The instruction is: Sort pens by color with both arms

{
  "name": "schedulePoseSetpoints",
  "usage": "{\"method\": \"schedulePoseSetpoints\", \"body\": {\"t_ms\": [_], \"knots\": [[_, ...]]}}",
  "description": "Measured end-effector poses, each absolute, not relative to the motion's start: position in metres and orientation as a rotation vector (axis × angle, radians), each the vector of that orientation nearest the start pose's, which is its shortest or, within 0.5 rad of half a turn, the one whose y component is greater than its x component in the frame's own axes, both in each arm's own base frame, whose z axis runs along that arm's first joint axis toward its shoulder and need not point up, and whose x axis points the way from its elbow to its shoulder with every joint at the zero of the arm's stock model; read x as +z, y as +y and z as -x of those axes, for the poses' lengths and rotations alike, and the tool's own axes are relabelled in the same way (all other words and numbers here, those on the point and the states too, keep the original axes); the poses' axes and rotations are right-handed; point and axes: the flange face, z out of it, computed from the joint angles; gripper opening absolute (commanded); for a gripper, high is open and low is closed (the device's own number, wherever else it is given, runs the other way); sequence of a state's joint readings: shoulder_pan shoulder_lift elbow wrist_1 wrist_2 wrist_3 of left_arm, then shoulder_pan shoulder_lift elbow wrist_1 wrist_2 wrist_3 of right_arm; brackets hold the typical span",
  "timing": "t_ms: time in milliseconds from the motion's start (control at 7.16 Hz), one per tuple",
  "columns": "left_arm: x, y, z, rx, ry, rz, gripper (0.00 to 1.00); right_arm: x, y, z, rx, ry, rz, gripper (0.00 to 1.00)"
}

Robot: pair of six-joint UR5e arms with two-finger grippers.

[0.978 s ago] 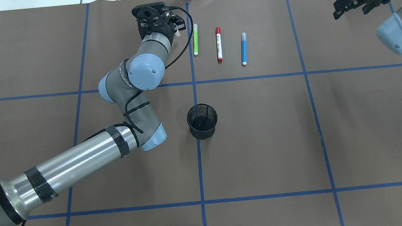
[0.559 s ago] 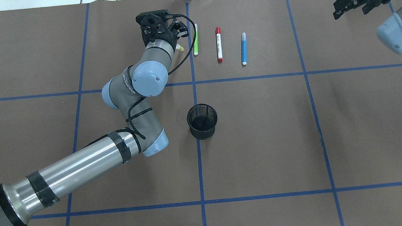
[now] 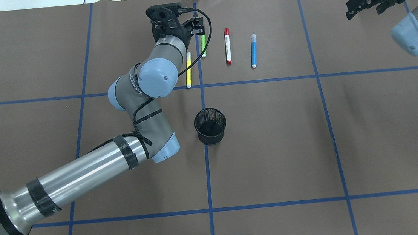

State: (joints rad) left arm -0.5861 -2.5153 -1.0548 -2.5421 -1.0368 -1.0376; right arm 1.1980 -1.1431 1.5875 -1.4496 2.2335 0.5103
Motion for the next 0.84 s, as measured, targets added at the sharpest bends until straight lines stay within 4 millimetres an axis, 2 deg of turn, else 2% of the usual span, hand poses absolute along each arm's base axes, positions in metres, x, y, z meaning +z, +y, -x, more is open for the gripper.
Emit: {"method": "schedulePoseSetpoints", "body": {"t_ms": [279, 419, 559, 838], "knots": [[0.137, -0.588, -0.547, -0.287, 0.817, -1.019, 1.0, 0.395, -0.637, 0.172, -0.065, -0.815, -0.217, 1.0], [0.135, -0.585, -0.525, -0.213, 0.771, -0.934, 1.0, 0.396, -0.637, 0.171, -0.068, -0.816, -0.216, 1.0], [0.14, -0.581, -0.493, -0.125, 0.727, -0.845, 1.0, 0.397, -0.635, 0.169, -0.074, -0.817, -0.217, 1.0], [0.144, -0.564, -0.412, 0.031, 0.659, -0.715, 1.0, 0.404, -0.624, 0.157, -0.085, -0.817, -0.226, 1.0]]}}
